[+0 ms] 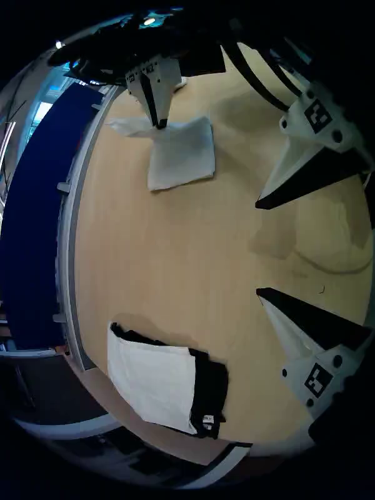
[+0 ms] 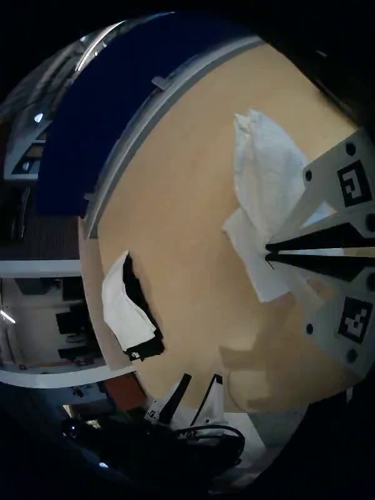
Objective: Fold towel
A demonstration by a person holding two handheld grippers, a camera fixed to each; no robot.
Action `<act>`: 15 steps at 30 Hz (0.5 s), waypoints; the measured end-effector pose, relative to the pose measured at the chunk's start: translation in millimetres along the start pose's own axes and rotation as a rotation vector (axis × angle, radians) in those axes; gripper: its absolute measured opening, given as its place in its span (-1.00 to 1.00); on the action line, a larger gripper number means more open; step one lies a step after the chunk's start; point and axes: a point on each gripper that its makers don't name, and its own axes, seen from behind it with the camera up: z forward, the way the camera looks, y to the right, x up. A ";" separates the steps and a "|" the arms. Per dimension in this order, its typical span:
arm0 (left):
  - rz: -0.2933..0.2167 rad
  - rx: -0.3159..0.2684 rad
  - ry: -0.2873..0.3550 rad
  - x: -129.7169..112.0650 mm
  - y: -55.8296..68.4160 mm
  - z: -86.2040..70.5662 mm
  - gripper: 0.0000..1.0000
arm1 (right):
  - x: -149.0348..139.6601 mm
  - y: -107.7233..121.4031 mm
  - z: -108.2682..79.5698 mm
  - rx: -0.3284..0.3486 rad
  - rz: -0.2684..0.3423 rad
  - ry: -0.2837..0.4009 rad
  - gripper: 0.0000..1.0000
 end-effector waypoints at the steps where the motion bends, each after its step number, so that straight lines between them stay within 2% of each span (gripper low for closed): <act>1: 0.000 -0.001 0.000 -0.3 0.5 0.2 0.87 | -1.5 -3.7 6.3 0.011 -0.004 -0.002 -0.93; 9: -0.007 -0.014 0.000 -2.2 5.0 3.6 0.87 | -24.2 -31.4 55.8 0.085 -0.006 -0.031 -0.93; 15: -0.003 -0.016 0.001 -2.2 4.4 4.4 0.86 | -30.5 -38.0 65.8 0.098 0.010 -0.045 -0.90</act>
